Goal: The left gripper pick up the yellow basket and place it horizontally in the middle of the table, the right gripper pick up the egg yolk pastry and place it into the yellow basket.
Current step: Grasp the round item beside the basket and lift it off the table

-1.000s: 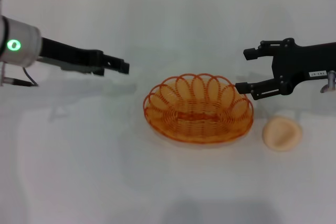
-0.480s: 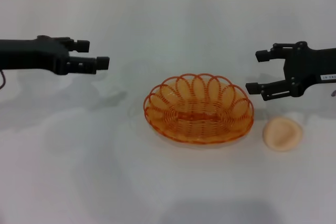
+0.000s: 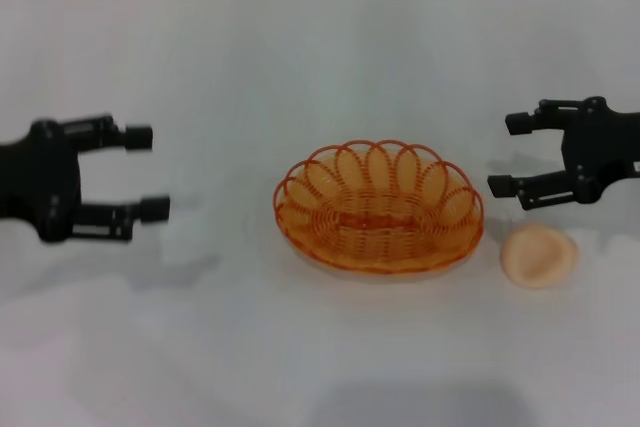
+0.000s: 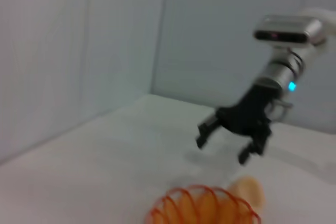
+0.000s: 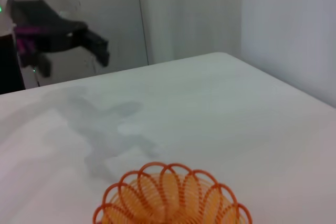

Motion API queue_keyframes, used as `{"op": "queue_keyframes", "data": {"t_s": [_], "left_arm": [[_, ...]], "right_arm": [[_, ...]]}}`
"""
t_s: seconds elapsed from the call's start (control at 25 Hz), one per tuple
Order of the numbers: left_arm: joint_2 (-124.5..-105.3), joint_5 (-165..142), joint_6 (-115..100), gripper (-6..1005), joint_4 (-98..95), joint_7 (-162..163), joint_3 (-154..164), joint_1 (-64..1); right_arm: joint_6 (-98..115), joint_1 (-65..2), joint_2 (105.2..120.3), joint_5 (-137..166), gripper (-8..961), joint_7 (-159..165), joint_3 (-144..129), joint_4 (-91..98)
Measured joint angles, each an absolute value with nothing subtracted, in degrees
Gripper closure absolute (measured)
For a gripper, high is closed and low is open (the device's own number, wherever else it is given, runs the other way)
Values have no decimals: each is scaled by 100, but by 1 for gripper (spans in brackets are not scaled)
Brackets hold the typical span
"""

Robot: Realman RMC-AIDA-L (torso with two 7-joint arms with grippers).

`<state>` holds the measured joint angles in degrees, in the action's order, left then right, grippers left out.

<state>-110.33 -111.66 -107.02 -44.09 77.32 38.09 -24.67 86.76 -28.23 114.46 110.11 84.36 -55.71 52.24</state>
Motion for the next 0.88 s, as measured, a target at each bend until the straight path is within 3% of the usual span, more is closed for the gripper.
{"op": "queue_keyframes", "data": {"t_s": [0.28,0.56,0.88], "left_arm": [[-11090,-11941,-10939,124,-4278,7565,3868,-2457],[-11130,-12072,-10960,124,-4271,7559,3922,-2505],[-11130,-12077,-11002,124,-4294,7603,3934,-2669]], "right_arm": [[8968,-2632,11327,11035,155,8440,-5572,5534],[9494,-2720,11043,11480,160,9059,-5572,5920],[9741,-3195,11187,12945,166,10537,-5808,6381]]}}
